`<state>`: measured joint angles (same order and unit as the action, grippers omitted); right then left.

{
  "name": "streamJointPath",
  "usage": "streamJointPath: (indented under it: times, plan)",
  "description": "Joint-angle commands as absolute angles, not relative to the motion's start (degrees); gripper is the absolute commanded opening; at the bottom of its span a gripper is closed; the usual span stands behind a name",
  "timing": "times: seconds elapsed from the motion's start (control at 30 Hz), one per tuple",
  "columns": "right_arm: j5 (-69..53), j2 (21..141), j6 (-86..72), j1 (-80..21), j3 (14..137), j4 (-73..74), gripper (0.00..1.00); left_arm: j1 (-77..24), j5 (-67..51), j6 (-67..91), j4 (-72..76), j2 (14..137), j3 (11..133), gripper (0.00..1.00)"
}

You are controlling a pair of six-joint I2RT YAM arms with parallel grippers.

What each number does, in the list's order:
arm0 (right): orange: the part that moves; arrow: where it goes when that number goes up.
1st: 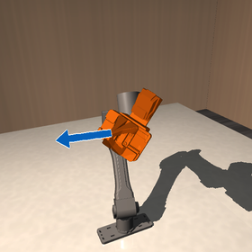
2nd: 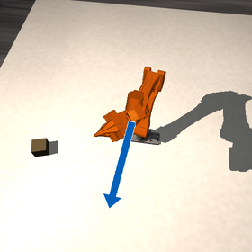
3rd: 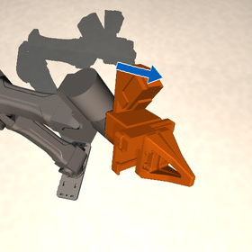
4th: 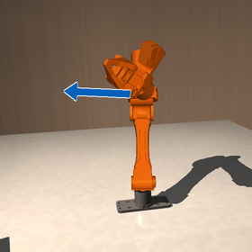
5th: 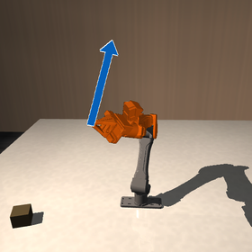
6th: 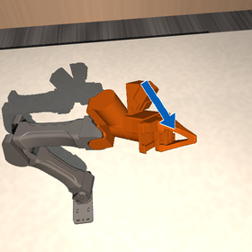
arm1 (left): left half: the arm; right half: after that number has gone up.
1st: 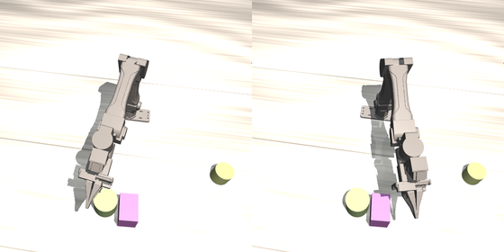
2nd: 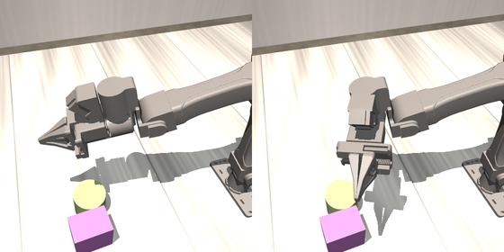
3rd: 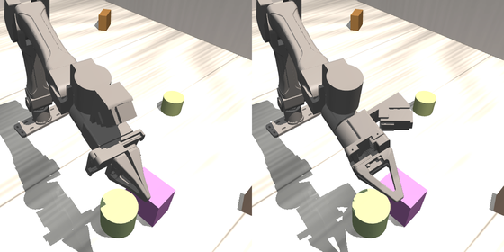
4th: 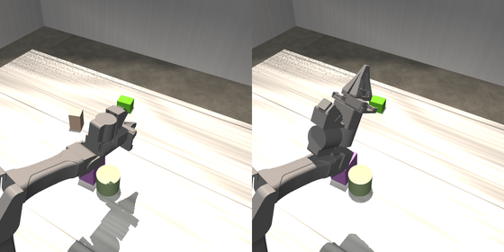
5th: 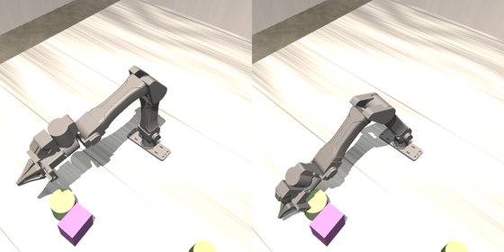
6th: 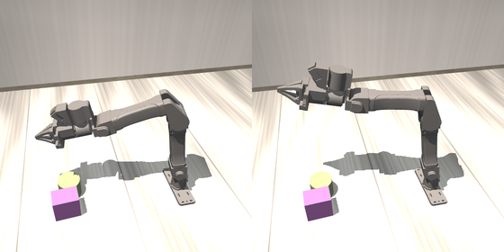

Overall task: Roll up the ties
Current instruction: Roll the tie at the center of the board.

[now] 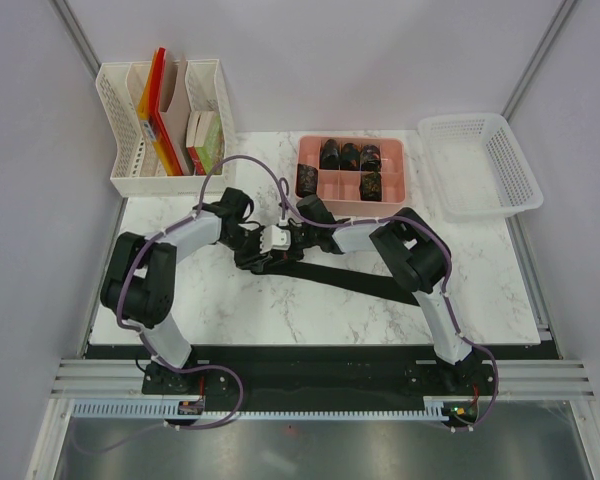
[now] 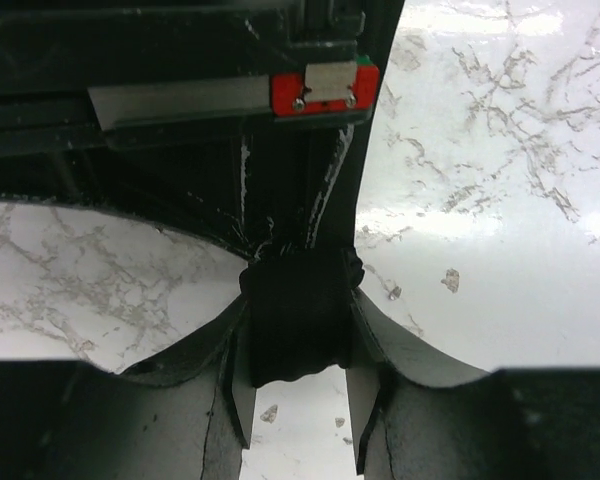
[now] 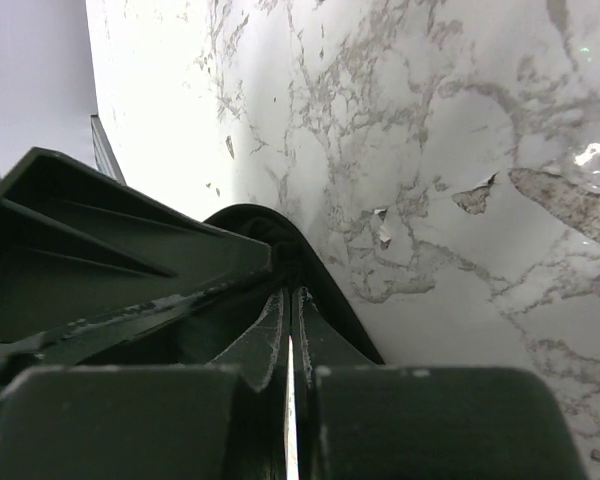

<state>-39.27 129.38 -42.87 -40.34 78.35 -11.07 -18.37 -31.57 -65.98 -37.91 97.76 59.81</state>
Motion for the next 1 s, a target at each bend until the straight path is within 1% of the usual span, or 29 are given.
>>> streamJointPath:
  times: [0.0,0.03,0.1,0.13,0.23,0.33,0.37,0.43,0.47,0.53,0.67,0.83,0.87,0.97]
  plan:
    - [-36.3,129.7,-41.9,-41.1,76.6,-9.2,0.0,-20.8,-29.8,-62.7,-36.8,101.4,60.7,0.41]
    - [-36.8,129.4,-41.8,-41.1,76.7,-9.1,0.02,-20.8,-29.1,-62.8,-36.8,101.9,60.4,0.4]
    - [-37.4,128.8,-41.4,-41.0,76.7,-8.4,0.08,-20.8,-27.5,-63.2,-37.0,102.5,59.7,0.38]
    - [-37.5,128.1,-41.0,-40.6,76.7,-8.3,0.1,-20.8,-26.3,-63.7,-37.0,102.9,59.3,0.35]
    - [-38.9,126.8,-41.7,-39.5,76.7,-7.9,0.15,-20.9,-24.5,-64.9,-37.8,103.4,58.4,0.32]
    - [-40.3,125.6,-42.1,-38.6,77.0,-7.0,0.23,-20.9,-23.4,-65.7,-38.8,104.0,59.0,0.3]
    - [-40.6,125.2,-42.5,-38.3,77.0,-6.9,0.27,-21.0,-22.9,-65.7,-39.0,104.6,59.5,0.3]
    - [-41.7,124.3,-42.9,-37.6,77.1,-6.2,0.33,-20.9,-22.3,-66.0,-40.3,105.0,60.1,0.28]
    - [-41.9,123.8,-42.9,-37.4,77.2,-5.8,0.37,-20.9,-22.5,-66.2,-40.9,105.2,60.6,0.28]
    - [-42.9,122.4,-42.9,-36.7,76.8,-5.4,0.41,-21.0,-22.4,-66.5,-41.7,105.3,60.9,0.28]
    - [-43.6,120.5,-43.9,-36.5,74.7,-7.7,0.42,-21.0,-21.8,-67.1,-43.1,105.3,61.0,0.27]
    - [-44.4,120.8,-50.7,-36.5,72.1,-15.7,0.44,-21.0,-21.0,-68.1,-44.8,104.9,60.6,0.27]
    - [-44.6,120.8,-53.5,-36.6,70.9,-19.7,0.44,-21.0,-20.8,-68.3,-45.1,104.8,60.6,0.27]
    - [-43.9,120.4,-56.3,-37.9,68.8,-24.9,0.44,-21.0,-20.5,-68.7,-45.6,104.8,60.6,0.27]
